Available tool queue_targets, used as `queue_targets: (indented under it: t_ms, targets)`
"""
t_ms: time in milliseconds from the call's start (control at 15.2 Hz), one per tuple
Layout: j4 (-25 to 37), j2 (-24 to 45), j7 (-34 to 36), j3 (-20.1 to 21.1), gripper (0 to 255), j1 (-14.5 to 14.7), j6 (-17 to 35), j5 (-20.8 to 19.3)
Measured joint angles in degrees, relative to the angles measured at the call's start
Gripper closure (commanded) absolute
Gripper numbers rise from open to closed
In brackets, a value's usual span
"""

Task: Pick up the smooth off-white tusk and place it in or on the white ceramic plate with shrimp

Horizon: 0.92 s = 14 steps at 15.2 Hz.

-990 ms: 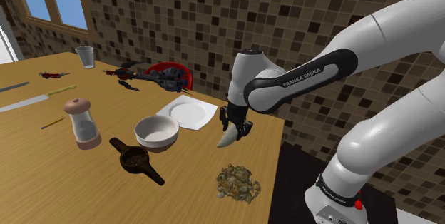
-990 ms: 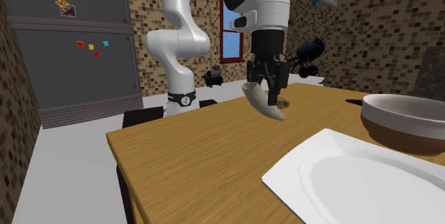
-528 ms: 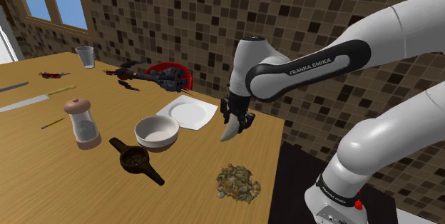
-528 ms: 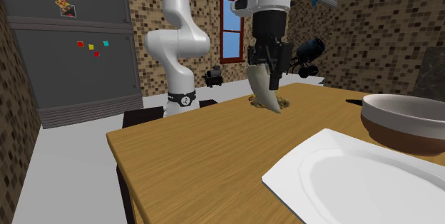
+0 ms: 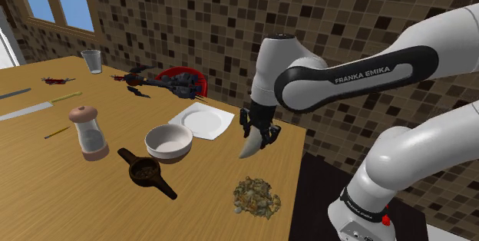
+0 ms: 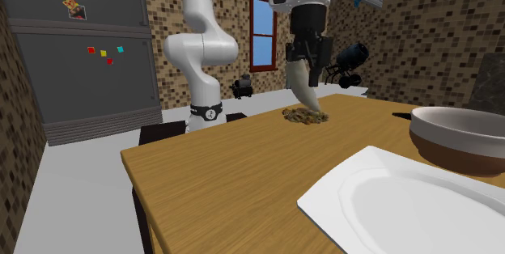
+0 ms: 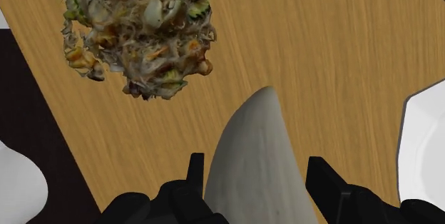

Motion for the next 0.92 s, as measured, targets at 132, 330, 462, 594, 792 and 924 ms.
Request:
queue_targets:
  t_ms: [132,330,462,594,792,924]
  targets:
    - [-0.7,-2.4,2.0,1.2,255,2.1,-1.4,1.6]
    - [-2.0,-5.7,5.3,3.3,255,5.4,-3.2,4.3]
    - [-1.9,-7.9,7.7,4.5,255,7.6,-5.2,5.8]
    - [-1.7,-9.1,10.6,6.5,255,9.5,-6.2,7.4]
    - [-2.7,-9.1,11.7,7.9,255,10.4,-5.1,8.5]
    - [-3.8,-8.5,12.0,8.8,255,10.5,-3.4,9.1]
